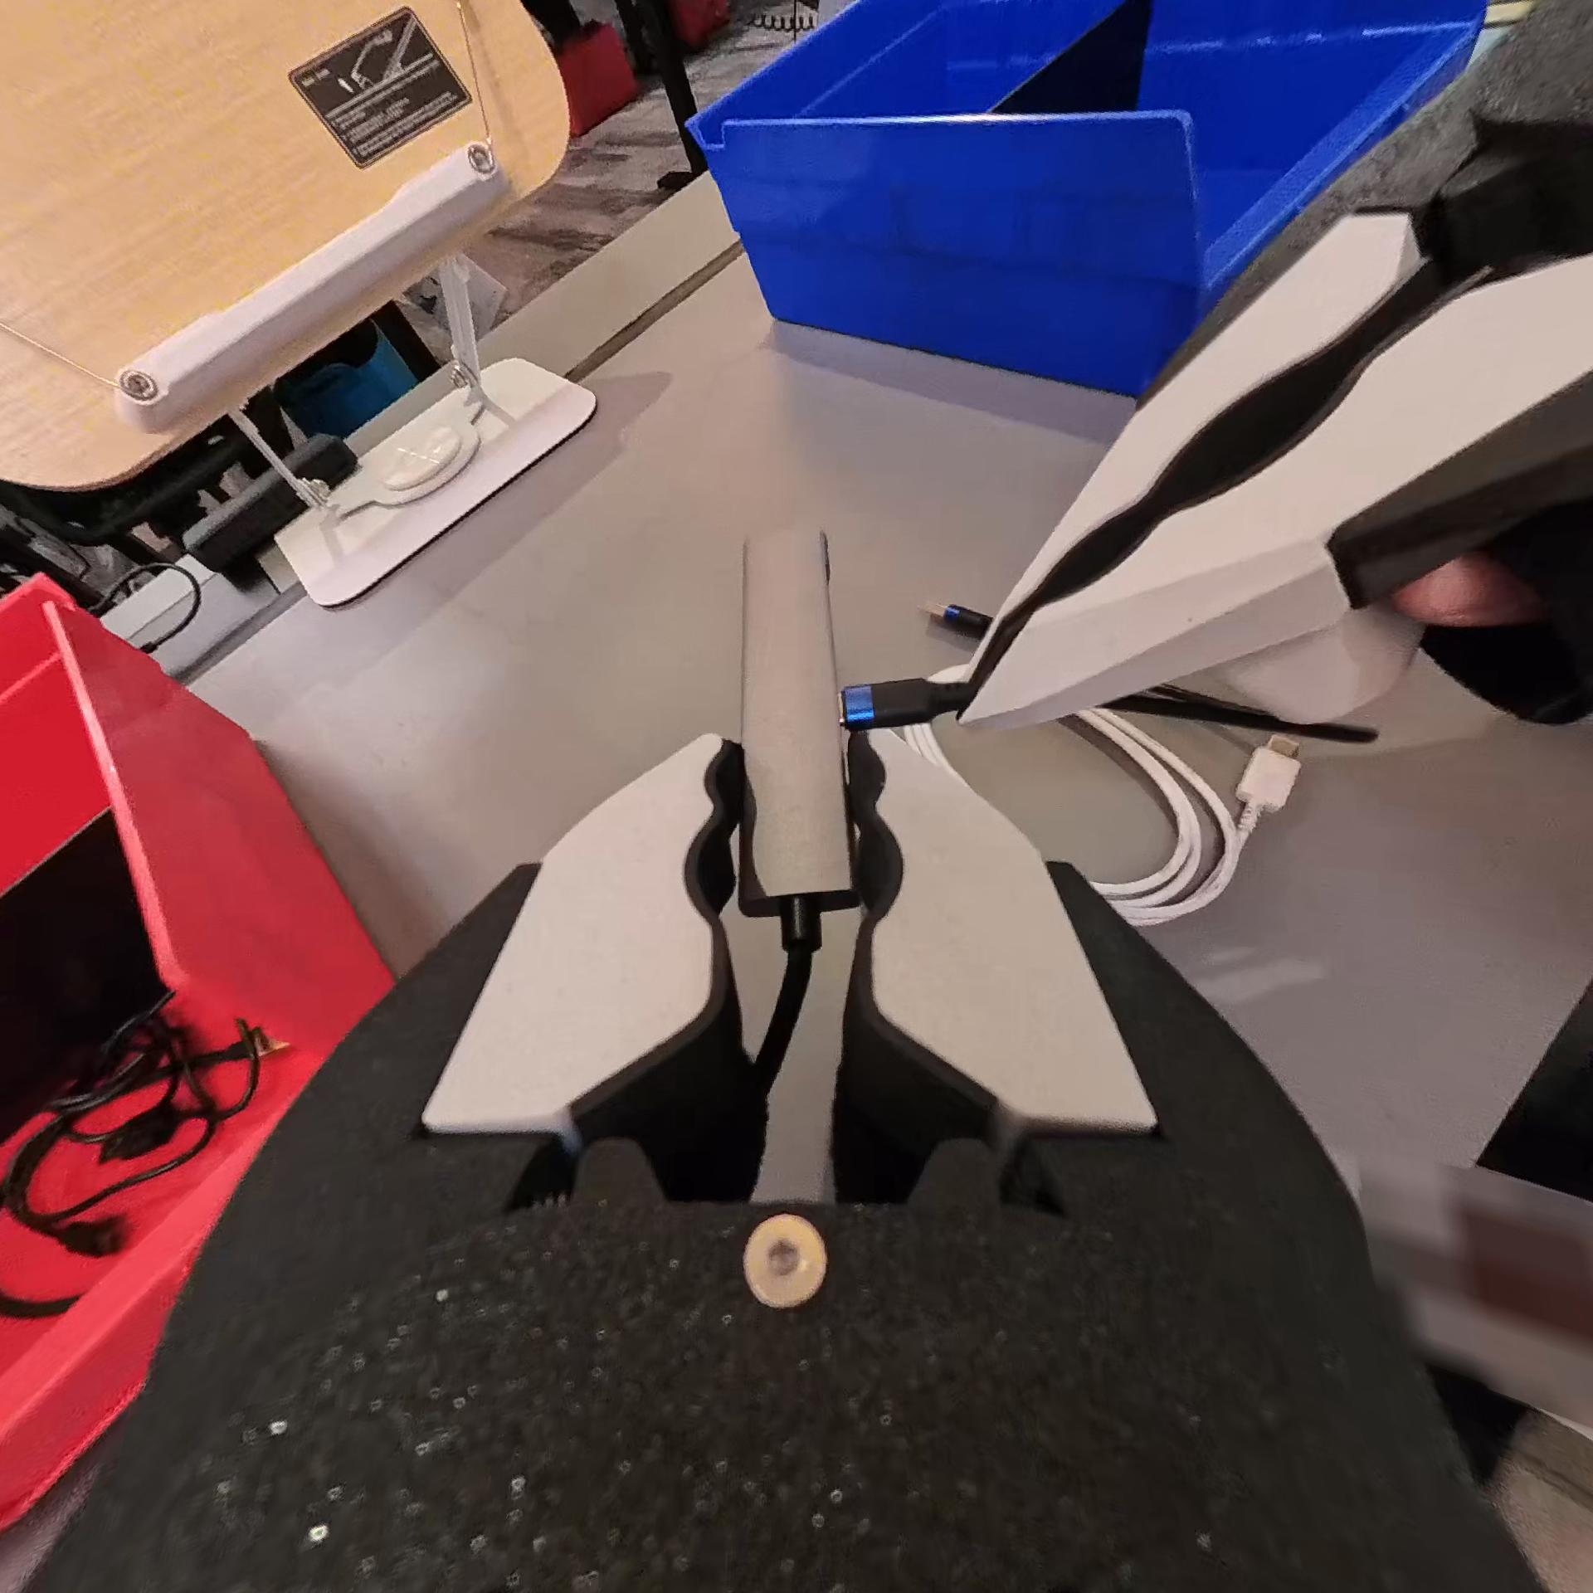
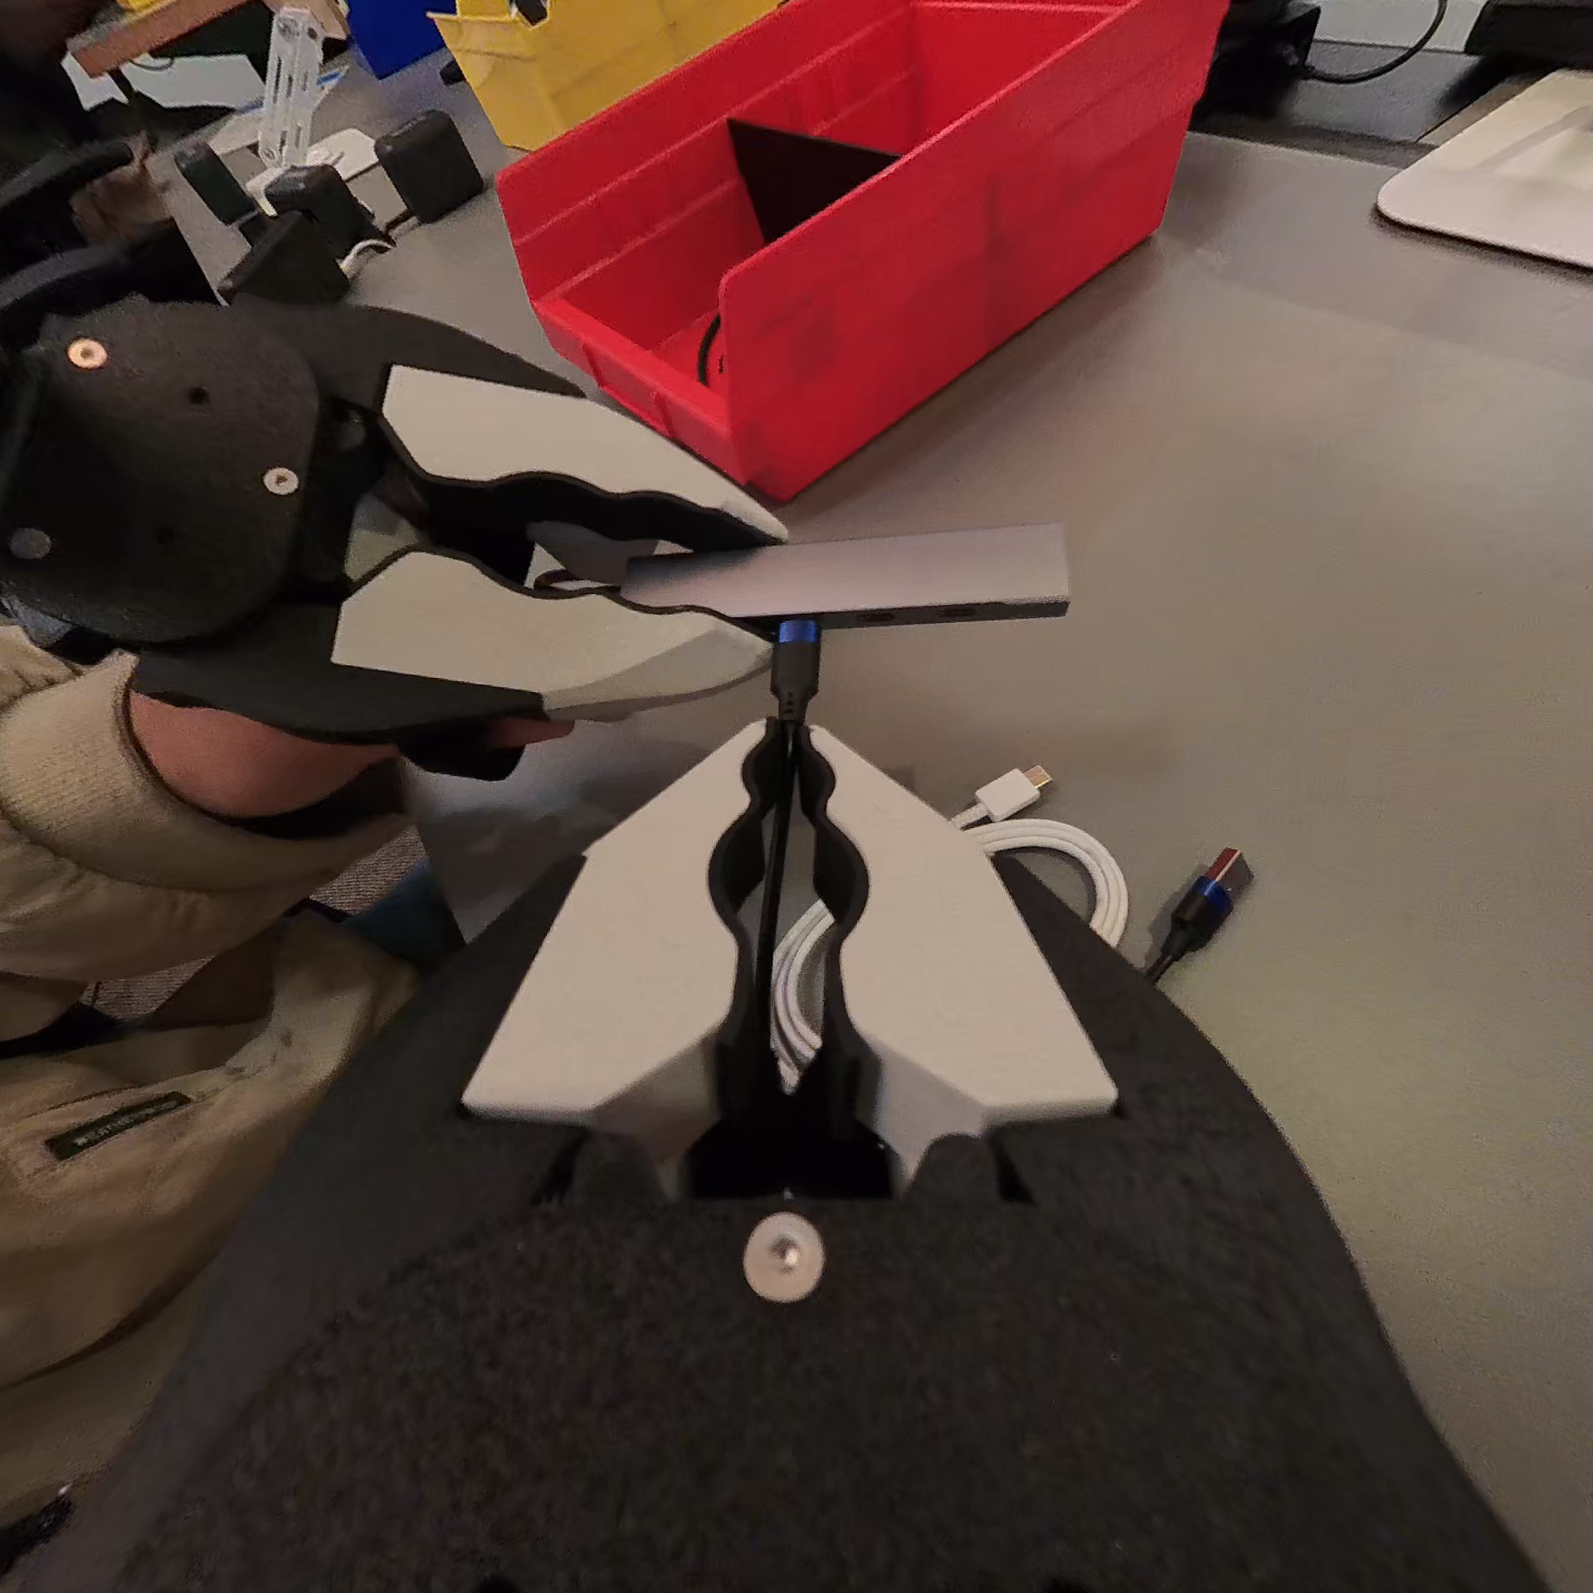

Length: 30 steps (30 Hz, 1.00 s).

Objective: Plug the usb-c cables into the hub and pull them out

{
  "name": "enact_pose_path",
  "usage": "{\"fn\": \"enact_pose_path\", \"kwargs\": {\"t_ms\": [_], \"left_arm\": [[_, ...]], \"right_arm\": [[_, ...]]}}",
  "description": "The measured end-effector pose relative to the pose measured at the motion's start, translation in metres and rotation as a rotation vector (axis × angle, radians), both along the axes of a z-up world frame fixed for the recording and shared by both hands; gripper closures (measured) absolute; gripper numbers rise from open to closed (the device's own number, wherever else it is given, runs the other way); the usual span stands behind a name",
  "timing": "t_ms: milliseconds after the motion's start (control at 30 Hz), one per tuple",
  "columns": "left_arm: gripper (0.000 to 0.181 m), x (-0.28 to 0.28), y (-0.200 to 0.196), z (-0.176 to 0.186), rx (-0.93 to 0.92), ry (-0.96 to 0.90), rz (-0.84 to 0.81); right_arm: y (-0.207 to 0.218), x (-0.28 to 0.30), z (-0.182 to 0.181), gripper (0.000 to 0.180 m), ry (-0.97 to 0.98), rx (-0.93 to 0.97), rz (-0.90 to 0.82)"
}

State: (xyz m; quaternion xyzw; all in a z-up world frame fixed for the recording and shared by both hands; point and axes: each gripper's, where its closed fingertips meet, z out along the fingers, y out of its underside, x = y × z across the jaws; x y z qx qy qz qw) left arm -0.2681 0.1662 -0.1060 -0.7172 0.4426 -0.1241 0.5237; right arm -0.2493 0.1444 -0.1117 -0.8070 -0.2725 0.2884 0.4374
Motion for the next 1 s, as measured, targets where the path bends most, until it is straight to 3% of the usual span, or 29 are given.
{"fn": "enact_pose_path", "kwargs": {"t_ms": [300,567,733,800,933,1000], "left_arm": [[0.157,-0.004,0.005,0.003,-0.033,-0.084,0.005],[0.157,-0.052,0.027,0.027,0.066,-0.182,0.184],[0.157,-0.086,0.035,0.038,0.105,-0.231,0.272],[0.157,-0.101,0.038,0.036,0.101,-0.215,0.319],[0.157,-0.115,0.041,0.03,0.072,-0.213,0.339],[0.157,-0.115,0.042,0.027,0.047,-0.223,0.332]], "right_arm": [[0.002,-0.002,0.006,0.176,0.038,0.05,0.051],[0.023,0.055,0.049,0.143,0.144,0.139,-0.052],[0.031,0.062,0.021,0.144,-0.016,0.13,-0.089],[0.025,0.054,-0.001,0.145,-0.064,0.052,-0.03],[-0.021,0.032,-0.027,0.146,-0.127,-0.116,0.323],[-0.027,0.04,-0.033,0.15,-0.201,-0.084,0.38]]}}
